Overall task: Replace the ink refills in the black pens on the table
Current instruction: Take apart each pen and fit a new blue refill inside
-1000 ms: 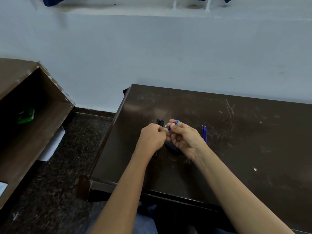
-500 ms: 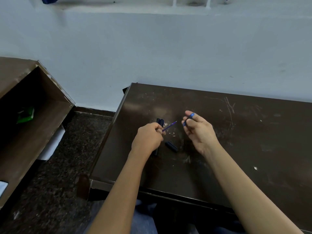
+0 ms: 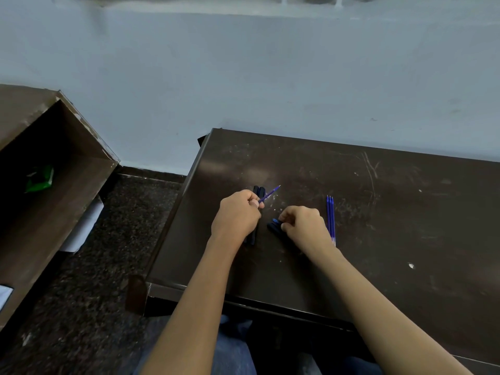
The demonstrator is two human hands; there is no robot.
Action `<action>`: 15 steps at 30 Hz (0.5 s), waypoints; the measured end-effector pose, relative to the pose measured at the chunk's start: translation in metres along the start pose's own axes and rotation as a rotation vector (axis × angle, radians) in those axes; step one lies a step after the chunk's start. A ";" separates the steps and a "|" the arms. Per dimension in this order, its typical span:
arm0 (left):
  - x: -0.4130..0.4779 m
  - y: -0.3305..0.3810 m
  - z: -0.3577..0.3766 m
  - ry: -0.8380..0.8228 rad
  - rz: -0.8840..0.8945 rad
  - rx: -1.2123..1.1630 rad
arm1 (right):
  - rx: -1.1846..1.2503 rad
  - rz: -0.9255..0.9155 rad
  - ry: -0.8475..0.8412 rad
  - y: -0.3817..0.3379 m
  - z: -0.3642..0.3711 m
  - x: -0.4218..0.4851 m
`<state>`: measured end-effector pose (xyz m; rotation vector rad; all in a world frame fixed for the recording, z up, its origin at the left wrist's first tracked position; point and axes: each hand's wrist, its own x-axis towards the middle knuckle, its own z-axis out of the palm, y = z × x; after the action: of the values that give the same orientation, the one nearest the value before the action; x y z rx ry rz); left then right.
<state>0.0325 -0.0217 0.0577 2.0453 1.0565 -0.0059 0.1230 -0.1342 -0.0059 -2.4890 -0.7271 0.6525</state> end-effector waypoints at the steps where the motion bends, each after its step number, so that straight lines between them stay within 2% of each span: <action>1: 0.000 0.000 0.000 -0.004 0.000 0.001 | -0.003 0.000 -0.002 0.000 0.001 0.000; 5: -0.002 0.001 -0.001 -0.015 -0.005 -0.007 | -0.020 0.000 -0.019 -0.001 0.005 0.001; 9: -0.004 0.005 -0.001 -0.031 -0.005 -0.008 | 0.081 -0.009 0.075 -0.010 0.002 -0.002; 11: -0.005 0.006 -0.003 -0.040 -0.005 -0.011 | 0.349 0.023 0.058 -0.019 -0.006 -0.007; 14: -0.005 0.006 -0.007 -0.049 -0.010 -0.012 | 1.013 0.139 -0.193 -0.034 -0.017 -0.017; 15: -0.005 0.006 -0.007 -0.054 -0.011 -0.010 | 1.158 0.175 -0.248 -0.037 -0.018 -0.019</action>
<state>0.0309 -0.0223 0.0685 2.0191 1.0324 -0.0610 0.1048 -0.1228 0.0348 -1.4081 -0.0947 1.0629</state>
